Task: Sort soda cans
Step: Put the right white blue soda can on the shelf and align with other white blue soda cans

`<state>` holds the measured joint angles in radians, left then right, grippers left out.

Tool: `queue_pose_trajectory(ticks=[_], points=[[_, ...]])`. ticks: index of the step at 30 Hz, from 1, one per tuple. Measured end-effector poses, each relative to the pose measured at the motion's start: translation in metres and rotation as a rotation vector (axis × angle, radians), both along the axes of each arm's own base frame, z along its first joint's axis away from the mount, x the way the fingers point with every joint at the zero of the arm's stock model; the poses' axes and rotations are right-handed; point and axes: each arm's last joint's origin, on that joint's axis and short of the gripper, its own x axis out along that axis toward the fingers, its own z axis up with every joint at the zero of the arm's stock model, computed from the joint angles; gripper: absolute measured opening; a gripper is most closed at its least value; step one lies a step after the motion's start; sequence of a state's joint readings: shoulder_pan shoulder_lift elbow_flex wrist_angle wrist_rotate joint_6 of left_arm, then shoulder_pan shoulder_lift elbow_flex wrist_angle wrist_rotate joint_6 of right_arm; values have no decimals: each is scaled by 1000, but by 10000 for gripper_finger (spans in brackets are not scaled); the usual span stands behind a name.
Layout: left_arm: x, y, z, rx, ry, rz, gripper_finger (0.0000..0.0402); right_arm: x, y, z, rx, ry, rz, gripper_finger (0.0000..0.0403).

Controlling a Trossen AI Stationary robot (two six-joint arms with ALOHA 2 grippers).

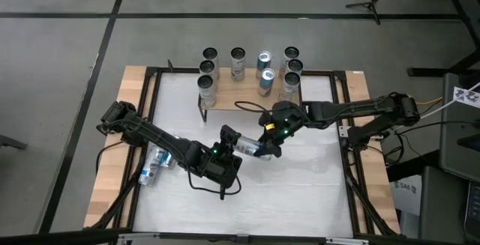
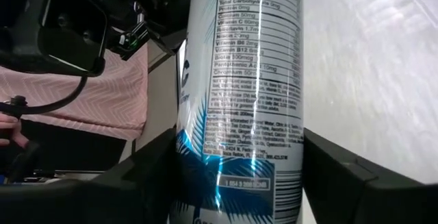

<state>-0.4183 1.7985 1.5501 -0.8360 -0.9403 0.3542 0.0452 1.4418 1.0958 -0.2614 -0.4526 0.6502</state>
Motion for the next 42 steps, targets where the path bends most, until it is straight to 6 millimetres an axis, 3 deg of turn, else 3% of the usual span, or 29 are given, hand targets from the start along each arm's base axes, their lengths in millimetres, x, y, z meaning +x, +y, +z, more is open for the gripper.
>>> queue_pose_trajectory(ticks=[11, 26, 42], points=[[0, 0, 0, -24, -10, 7, 283, 0, 0, 0, -32, -18, 5, 249], [1, -1, 0, -197, -186, 147, 284, 1, -1, 0, -101, -50, 20, 253], [-3, 0, -2, -188, -157, 161, 284, 1, -1, 0, -108, -51, 15, 249]])
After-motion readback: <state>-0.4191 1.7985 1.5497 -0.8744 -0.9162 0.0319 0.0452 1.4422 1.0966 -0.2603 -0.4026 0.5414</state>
